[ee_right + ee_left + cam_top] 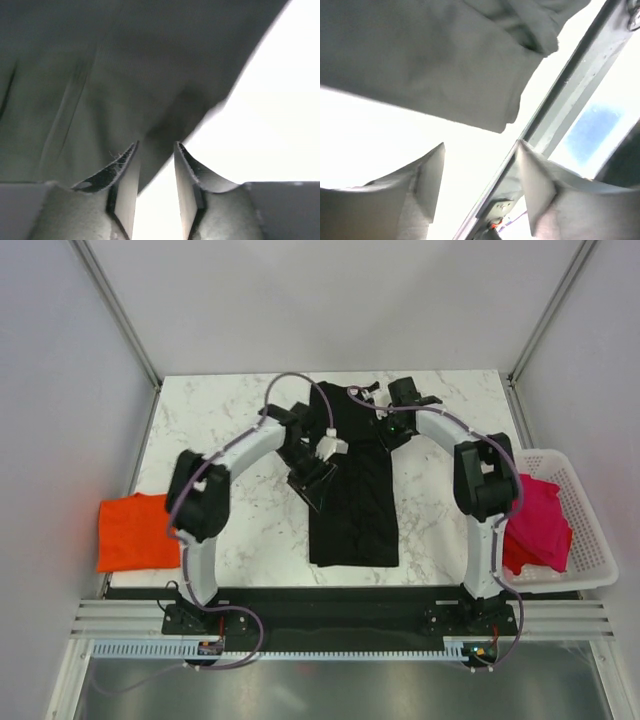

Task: Fold and stack the t-shirts
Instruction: Fold the tshirt

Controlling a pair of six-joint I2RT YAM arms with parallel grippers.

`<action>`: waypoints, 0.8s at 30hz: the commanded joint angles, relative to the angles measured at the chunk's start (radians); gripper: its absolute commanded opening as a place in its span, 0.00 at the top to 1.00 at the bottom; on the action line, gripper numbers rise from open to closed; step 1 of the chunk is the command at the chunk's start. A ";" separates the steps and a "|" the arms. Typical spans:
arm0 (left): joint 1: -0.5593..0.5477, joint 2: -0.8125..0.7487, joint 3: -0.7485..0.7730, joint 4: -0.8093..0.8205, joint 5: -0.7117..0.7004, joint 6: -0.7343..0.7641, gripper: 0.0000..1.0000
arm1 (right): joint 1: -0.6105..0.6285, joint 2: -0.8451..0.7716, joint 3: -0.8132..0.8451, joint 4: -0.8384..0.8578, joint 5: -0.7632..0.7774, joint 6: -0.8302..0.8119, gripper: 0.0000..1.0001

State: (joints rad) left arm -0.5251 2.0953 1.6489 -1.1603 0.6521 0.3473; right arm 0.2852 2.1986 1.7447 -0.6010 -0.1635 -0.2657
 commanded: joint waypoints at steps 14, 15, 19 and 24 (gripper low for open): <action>0.242 -0.535 -0.348 -0.001 0.023 -0.416 0.02 | -0.017 -0.786 -0.709 0.014 -0.322 0.302 0.51; 0.258 -0.553 -0.386 0.039 0.018 -0.445 0.08 | -0.024 -0.831 -0.740 0.007 -0.350 0.365 0.51; 0.301 -0.693 -0.685 0.229 0.035 -0.712 0.14 | -0.034 -0.915 -0.920 -0.011 -0.465 0.538 0.49; 0.226 -0.655 -0.797 0.442 0.009 -0.843 0.24 | -0.032 -0.952 -1.010 -0.019 -0.453 0.654 0.48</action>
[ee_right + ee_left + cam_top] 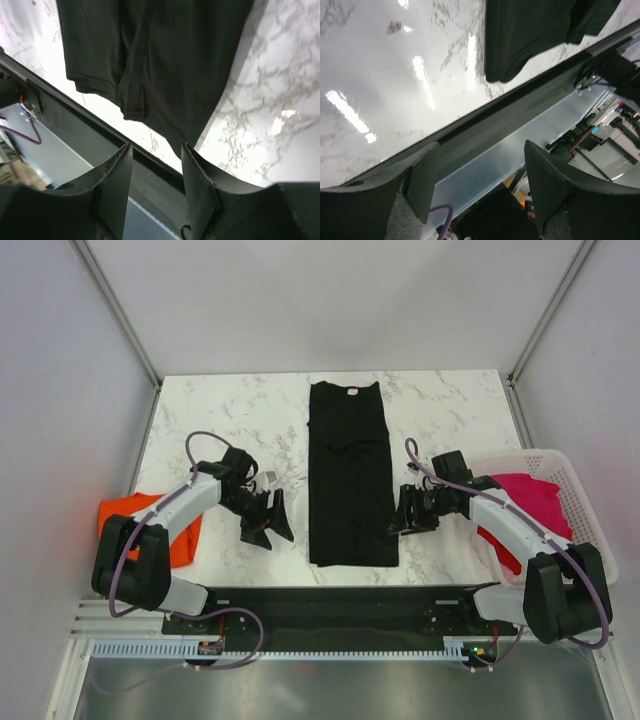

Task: Fold and stack the t-shirts
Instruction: Fold the tshirt

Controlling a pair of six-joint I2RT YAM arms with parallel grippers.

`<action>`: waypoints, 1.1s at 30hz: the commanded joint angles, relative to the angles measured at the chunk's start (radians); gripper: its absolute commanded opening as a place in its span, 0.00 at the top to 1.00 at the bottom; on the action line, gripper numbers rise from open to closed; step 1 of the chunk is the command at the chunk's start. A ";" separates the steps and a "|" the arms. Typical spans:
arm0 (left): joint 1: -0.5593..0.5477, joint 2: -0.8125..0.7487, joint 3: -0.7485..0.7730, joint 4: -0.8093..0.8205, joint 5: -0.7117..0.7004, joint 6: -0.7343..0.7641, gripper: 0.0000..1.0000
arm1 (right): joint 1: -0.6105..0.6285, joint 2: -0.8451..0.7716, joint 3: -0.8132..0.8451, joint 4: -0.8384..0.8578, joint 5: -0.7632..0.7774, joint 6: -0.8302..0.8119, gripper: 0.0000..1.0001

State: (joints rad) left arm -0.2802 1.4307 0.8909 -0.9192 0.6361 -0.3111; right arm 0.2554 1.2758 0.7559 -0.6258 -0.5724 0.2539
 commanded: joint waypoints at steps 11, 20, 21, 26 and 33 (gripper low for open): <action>-0.073 0.169 -0.136 0.463 0.025 -0.353 0.31 | 0.001 0.072 -0.070 -0.038 0.091 0.156 0.45; -0.186 0.283 -0.106 0.520 -0.003 -0.425 0.35 | 0.002 0.168 -0.090 0.017 0.117 0.209 0.43; -0.200 0.290 -0.098 0.529 -0.003 -0.431 0.37 | 0.002 0.172 -0.095 0.030 0.112 0.219 0.44; -0.244 0.321 -0.076 0.536 0.016 -0.442 0.47 | 0.001 0.183 -0.109 0.066 0.091 0.249 0.44; -0.270 0.313 -0.096 0.534 0.014 -0.450 0.48 | 0.004 0.211 -0.127 0.121 0.049 0.294 0.44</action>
State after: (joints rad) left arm -0.5385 1.7309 0.8013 -0.4095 0.6907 -0.7403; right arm 0.2562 1.4624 0.6483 -0.5667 -0.5278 0.5179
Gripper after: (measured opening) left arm 0.514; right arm 0.563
